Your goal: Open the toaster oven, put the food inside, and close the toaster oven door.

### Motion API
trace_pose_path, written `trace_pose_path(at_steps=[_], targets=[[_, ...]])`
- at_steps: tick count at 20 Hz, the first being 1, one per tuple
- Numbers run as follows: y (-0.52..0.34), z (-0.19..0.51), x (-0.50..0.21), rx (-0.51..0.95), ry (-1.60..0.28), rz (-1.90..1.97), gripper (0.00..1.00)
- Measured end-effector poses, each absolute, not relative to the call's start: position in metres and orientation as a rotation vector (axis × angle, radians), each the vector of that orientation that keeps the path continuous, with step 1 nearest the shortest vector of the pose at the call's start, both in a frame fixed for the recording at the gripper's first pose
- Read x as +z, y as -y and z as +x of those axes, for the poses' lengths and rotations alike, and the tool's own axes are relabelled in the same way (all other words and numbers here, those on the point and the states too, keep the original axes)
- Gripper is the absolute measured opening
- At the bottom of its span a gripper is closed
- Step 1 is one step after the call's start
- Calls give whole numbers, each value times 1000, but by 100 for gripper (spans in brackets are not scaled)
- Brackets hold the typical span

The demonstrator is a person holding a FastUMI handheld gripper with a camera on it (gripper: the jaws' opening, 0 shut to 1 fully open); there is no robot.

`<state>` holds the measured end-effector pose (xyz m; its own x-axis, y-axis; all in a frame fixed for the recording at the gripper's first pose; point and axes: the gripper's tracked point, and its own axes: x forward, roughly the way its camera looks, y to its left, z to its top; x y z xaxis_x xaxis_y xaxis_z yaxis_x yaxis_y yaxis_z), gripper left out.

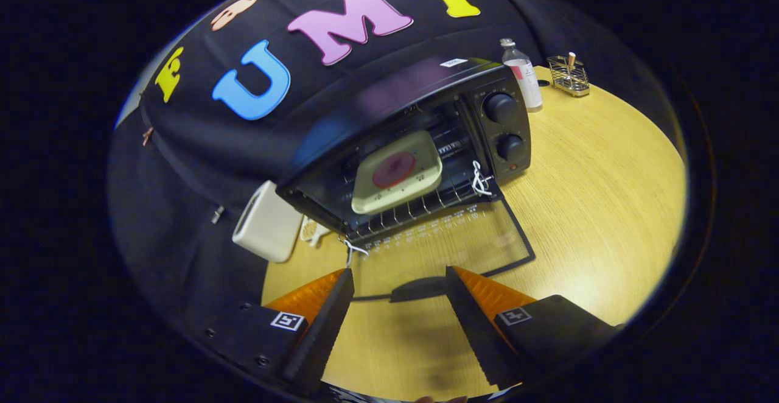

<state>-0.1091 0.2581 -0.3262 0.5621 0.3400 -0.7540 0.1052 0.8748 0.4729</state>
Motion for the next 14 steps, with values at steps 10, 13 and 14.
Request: trace_pose_path(at_steps=[10, 13, 14], targets=[[-274, -143, -376, 152, -1077, 168, 98], [-281, -145, -393, 145, -1108, 135, 98], [-282, -145, -398, 138, -1123, 133, 99]])
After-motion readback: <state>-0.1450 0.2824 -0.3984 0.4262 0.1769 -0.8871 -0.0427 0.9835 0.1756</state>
